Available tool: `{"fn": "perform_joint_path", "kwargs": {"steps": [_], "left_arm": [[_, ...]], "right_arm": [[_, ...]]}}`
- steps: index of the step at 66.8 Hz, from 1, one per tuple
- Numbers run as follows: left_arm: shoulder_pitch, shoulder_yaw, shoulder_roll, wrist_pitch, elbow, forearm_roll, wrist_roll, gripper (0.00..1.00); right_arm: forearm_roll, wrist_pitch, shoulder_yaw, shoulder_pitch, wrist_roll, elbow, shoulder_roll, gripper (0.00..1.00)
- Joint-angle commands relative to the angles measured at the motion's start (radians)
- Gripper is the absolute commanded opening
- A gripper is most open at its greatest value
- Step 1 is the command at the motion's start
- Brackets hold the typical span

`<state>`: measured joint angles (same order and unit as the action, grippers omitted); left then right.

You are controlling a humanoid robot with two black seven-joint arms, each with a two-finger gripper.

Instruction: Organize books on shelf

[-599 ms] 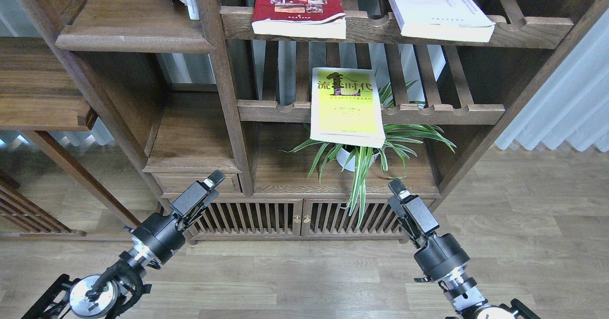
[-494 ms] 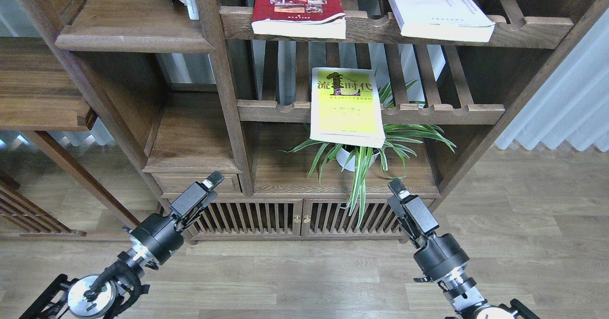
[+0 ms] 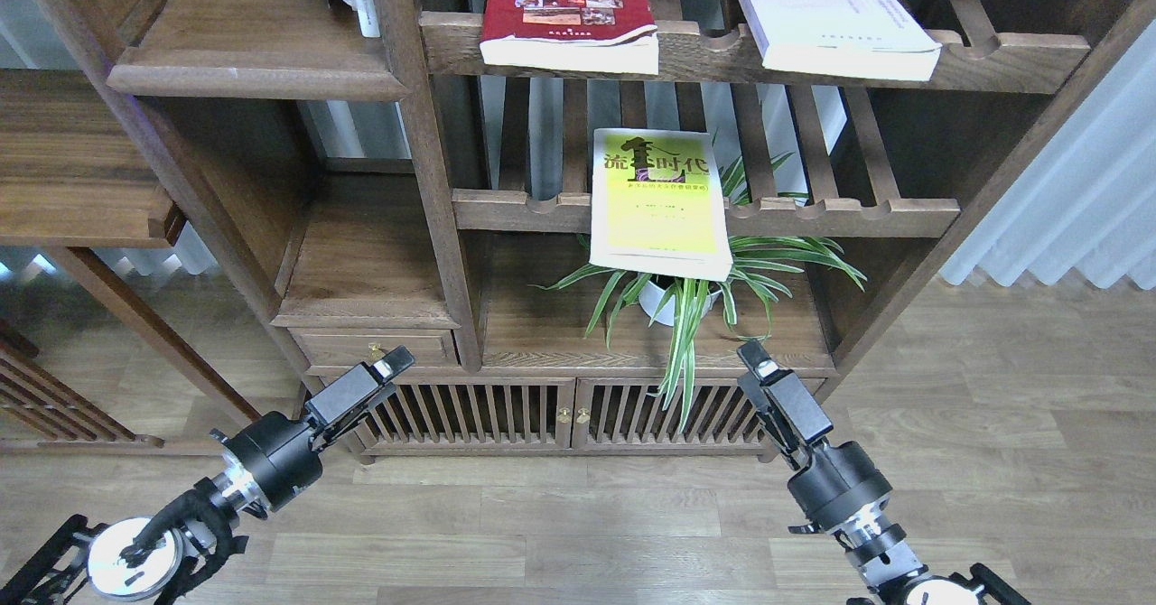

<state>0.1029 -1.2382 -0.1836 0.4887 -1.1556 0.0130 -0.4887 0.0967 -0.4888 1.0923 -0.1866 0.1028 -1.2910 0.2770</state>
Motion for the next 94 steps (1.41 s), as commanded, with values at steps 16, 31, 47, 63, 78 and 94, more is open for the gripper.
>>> {"fn": "perform_joint_path", "kwargs": {"steps": [16,31,47,63,78,94], "left_arm": [[0.014,-0.001,-0.013,0.000,0.004,-0.002,0.000,1.00],[0.021,0.000,-0.013,0.000,0.004,-0.002,0.000,1.00],[0.035,0.002,-0.013,0.000,0.010,-0.002,0.000,1.00],[0.035,0.000,-0.011,0.000,0.008,-0.004,0.000,1.00],[0.035,-0.012,-0.016,0.000,0.008,-0.007,0.000,1.00],[0.035,-0.029,-0.016,0.000,0.019,-0.007,0.000,1.00]], "right_arm": [[0.000,0.000,0.006,0.026,0.000,0.012,-0.004,1.00],[0.001,0.000,-0.006,0.036,-0.002,0.012,0.007,1.00],[0.011,0.000,0.006,0.061,-0.002,0.012,-0.010,1.00],[0.043,0.000,0.009,0.064,0.005,0.012,-0.091,1.00],[0.044,0.000,-0.002,0.062,0.006,0.012,-0.096,1.00],[0.064,0.000,0.014,0.062,0.008,0.045,-0.142,1.00]]}}
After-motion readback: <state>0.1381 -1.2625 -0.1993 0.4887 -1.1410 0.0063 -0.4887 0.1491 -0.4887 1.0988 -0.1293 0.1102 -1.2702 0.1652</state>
